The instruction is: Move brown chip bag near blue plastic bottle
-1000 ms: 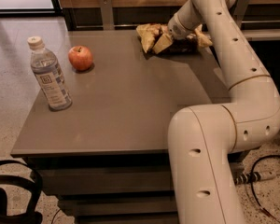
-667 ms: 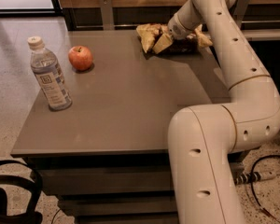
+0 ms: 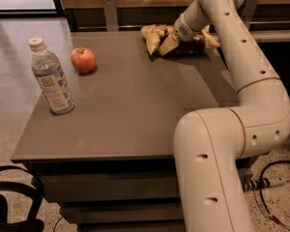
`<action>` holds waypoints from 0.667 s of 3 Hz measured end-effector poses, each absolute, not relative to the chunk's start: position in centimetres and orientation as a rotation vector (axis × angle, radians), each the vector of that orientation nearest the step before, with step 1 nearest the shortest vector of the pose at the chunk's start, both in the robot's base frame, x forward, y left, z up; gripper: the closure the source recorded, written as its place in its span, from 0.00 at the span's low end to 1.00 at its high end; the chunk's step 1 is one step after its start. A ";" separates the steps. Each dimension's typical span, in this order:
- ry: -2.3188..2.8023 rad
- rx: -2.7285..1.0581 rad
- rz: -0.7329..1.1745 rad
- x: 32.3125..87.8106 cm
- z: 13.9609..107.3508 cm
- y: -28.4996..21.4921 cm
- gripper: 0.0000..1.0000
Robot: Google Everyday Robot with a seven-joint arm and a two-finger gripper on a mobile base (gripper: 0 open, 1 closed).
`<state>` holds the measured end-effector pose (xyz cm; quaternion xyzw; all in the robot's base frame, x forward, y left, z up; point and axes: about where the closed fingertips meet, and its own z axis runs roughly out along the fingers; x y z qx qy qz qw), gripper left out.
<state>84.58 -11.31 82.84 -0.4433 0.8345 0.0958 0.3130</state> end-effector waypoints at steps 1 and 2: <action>2.201 -1.169 0.253 84.6 82.8 -11.3 1.00; 2.201 -1.169 0.253 84.6 82.8 -11.3 1.00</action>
Offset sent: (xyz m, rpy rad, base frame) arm 0.0078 0.0033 0.0334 -0.0063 -0.2056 -0.1017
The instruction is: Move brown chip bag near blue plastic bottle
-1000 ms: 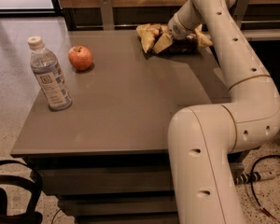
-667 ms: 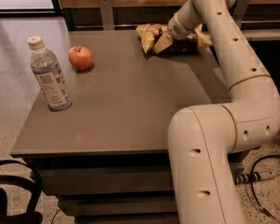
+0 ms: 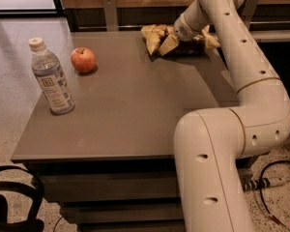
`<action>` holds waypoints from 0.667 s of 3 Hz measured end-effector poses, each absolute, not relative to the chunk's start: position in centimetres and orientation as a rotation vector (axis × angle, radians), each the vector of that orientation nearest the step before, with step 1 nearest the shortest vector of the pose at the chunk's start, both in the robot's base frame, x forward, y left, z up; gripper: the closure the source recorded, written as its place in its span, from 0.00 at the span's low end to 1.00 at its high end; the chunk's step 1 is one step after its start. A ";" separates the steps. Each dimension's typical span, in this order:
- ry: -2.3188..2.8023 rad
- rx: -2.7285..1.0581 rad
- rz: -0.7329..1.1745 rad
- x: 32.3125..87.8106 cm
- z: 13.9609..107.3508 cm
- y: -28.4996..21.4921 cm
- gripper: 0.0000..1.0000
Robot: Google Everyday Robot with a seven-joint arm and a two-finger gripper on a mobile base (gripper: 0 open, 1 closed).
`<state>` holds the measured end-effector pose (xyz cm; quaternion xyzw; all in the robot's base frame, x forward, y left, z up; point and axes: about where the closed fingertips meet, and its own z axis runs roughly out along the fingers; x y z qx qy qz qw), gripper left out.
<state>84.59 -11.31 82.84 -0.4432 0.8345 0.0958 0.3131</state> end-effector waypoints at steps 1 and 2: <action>2.201 -1.169 0.252 84.6 82.8 -11.3 1.00; 2.201 -1.169 0.252 84.6 82.9 -11.3 1.00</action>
Offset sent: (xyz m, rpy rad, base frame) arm -0.0154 0.0432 0.1173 -0.1876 -0.2080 -0.0514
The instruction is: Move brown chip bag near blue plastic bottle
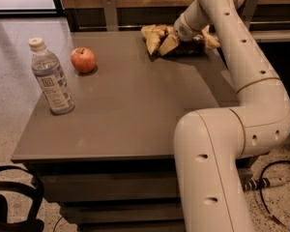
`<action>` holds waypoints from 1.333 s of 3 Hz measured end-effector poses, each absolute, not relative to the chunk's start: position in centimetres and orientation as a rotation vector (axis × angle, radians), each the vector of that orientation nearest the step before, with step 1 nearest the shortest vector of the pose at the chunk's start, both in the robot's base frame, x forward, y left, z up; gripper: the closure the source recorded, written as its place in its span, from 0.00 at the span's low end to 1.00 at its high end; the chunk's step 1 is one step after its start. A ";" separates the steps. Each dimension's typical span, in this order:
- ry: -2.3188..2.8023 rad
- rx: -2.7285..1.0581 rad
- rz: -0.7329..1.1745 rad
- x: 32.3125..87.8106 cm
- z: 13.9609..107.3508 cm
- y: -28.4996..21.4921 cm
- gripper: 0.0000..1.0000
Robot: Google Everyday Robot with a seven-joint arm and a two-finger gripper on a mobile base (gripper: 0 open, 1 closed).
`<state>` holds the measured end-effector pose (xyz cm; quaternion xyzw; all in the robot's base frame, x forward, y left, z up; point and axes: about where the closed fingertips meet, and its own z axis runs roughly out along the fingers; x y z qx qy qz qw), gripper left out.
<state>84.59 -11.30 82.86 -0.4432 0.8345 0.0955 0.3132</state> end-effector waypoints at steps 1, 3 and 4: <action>2.201 -1.169 0.251 84.6 82.9 -11.3 1.00; 2.201 -1.169 0.251 84.6 82.9 -11.3 1.00; 2.201 -1.169 0.251 84.6 82.9 -11.3 1.00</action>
Offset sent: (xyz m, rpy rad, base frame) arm -0.0464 0.0728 0.1502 -0.4768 -0.3384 -0.0788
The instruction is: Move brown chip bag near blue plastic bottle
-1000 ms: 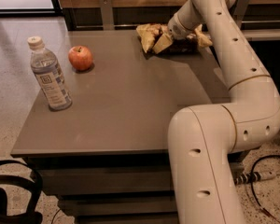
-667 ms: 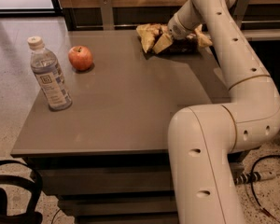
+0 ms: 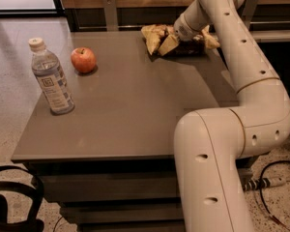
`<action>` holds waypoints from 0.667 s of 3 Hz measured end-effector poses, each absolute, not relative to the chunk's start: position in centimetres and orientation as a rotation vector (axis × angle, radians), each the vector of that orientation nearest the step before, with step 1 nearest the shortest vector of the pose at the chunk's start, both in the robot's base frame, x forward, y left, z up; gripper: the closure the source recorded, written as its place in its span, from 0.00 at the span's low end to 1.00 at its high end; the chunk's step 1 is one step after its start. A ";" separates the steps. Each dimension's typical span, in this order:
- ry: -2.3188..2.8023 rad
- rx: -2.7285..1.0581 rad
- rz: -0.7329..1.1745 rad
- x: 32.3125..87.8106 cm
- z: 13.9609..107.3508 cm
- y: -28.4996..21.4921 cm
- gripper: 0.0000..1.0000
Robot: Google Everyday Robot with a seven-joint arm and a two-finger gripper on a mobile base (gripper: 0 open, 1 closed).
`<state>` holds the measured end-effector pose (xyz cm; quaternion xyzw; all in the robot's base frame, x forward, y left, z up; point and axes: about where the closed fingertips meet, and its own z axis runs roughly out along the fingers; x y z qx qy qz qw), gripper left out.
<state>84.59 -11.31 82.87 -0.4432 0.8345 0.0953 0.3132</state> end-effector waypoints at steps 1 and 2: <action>2.201 -1.169 0.251 84.6 82.9 -11.3 1.00; 2.201 -1.168 0.251 84.6 82.9 -11.3 1.00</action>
Offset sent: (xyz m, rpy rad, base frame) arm -0.0520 -0.1576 0.0673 0.0423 -0.0884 -0.3542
